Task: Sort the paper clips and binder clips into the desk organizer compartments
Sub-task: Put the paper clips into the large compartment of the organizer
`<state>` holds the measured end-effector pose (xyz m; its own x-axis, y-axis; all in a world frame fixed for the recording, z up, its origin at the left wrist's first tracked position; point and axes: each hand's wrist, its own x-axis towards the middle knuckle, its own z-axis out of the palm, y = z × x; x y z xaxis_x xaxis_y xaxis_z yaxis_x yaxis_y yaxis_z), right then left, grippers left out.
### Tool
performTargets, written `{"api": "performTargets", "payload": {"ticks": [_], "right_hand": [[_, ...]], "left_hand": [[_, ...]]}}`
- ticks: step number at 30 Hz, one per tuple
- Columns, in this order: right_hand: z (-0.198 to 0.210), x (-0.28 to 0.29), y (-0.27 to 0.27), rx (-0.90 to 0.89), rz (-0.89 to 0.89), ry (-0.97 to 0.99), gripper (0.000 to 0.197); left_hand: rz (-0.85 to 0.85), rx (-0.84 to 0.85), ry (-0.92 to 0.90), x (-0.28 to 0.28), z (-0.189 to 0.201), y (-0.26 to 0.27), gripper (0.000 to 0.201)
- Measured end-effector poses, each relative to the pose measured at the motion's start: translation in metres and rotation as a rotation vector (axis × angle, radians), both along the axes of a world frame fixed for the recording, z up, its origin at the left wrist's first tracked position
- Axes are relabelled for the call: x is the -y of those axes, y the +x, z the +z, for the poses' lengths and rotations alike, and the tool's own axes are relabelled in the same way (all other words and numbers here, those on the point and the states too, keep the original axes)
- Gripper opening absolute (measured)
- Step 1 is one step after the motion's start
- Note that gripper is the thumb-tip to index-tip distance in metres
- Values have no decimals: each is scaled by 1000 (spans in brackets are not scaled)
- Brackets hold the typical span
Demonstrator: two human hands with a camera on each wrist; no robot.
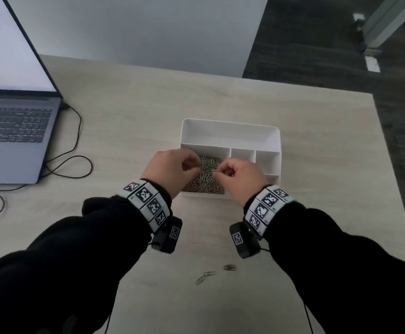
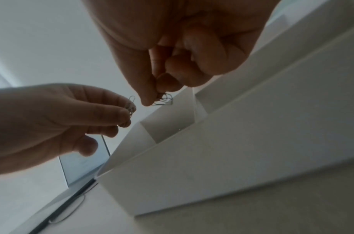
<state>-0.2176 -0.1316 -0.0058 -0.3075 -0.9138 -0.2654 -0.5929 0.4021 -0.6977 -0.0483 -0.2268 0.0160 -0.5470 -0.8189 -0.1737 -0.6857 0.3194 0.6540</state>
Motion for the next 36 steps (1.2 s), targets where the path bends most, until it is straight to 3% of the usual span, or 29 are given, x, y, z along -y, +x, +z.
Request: {"api": "performTargets", "payload": {"ticks": [6, 10, 13, 18, 24, 29, 36], "right_hand": [[4, 22, -7, -198, 54, 15, 18], [6, 10, -8, -182, 103, 12, 29], [10, -15, -6, -155, 107, -38, 27], [2, -67, 3, -145, 202, 94, 12], [-27, -125, 24, -209, 447, 380, 24], [-36, -146, 38, -256, 466, 388, 22], [-41, -155, 45, -260, 441, 412, 11]], "left_hand": [[-10, 87, -43, 9, -4, -13, 13], [-41, -13, -91, 2, -5, -8, 14], [-64, -38, -106, -13, -4, 3, 13], [-132, 146, 17, -53, -10, 26, 9], [-282, 432, 159, -115, -40, 55, 22], [-309, 469, 163, -151, -55, 66, 39], [-329, 415, 113, -171, -63, 64, 22]]}}
